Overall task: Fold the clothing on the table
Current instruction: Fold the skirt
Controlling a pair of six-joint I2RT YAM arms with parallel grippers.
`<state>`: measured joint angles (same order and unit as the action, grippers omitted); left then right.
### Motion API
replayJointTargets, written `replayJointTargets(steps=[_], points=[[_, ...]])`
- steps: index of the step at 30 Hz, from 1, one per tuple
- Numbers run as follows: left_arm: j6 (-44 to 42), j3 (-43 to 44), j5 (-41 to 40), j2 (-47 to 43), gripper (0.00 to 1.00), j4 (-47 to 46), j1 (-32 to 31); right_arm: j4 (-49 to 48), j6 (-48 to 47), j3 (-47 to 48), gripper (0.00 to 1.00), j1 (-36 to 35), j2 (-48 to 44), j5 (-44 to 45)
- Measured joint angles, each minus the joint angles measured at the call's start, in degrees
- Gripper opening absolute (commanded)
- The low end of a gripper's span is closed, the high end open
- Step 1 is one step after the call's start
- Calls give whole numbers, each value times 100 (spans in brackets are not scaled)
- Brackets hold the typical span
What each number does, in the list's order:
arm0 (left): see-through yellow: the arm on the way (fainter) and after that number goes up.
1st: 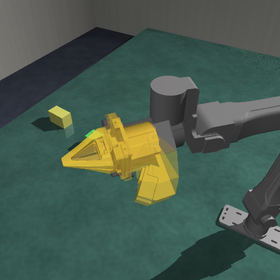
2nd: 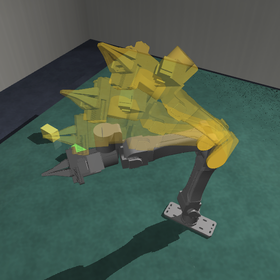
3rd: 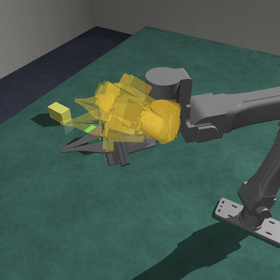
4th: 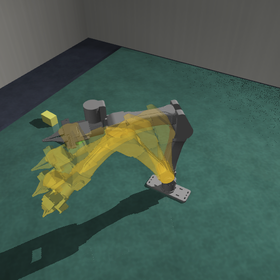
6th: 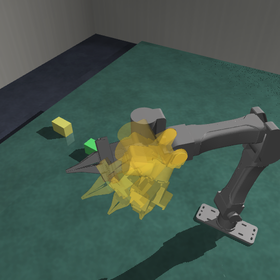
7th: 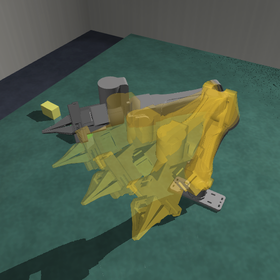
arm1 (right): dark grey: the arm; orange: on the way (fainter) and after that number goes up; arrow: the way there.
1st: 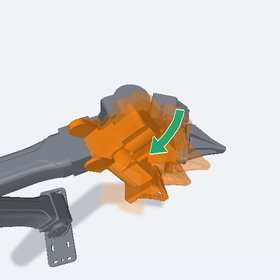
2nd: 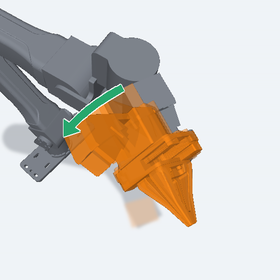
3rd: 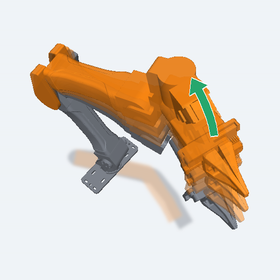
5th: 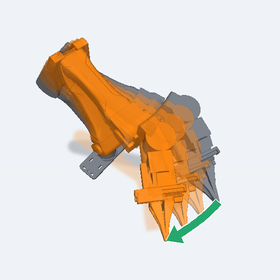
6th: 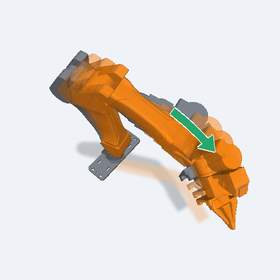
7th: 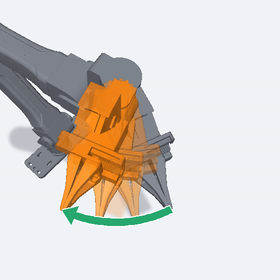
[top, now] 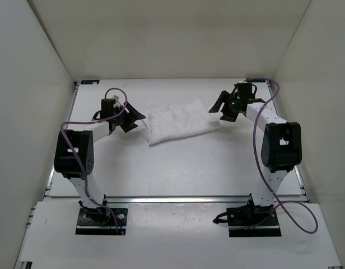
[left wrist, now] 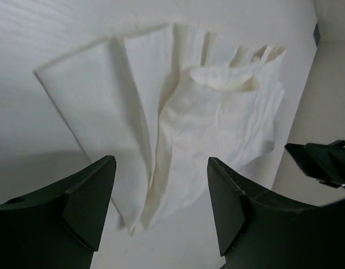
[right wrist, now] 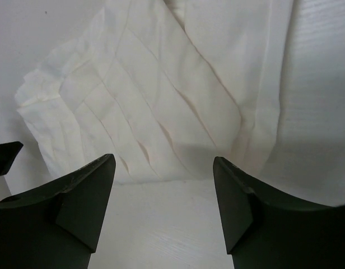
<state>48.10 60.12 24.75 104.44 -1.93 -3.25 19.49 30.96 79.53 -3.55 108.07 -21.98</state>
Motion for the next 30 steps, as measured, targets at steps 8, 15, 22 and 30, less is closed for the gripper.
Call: replayJointTargets(steps=[8,15,22,30], points=[[-352,-1563,-415,-1537,80,138,-662,-509,-26,-1432,69,367,-459,-127],[-297,-2459,-973,-1952,81,-17,-758,-1279,341,-1788,68,557,-227,-555],[-92,-2557,-1314,-1777,82,-428,-999,-2011,673,-1563,22,490,372,-885],[374,-2260,-1401,-1106,70,-1204,-1266,-2153,787,-1513,0,431,586,-896]])
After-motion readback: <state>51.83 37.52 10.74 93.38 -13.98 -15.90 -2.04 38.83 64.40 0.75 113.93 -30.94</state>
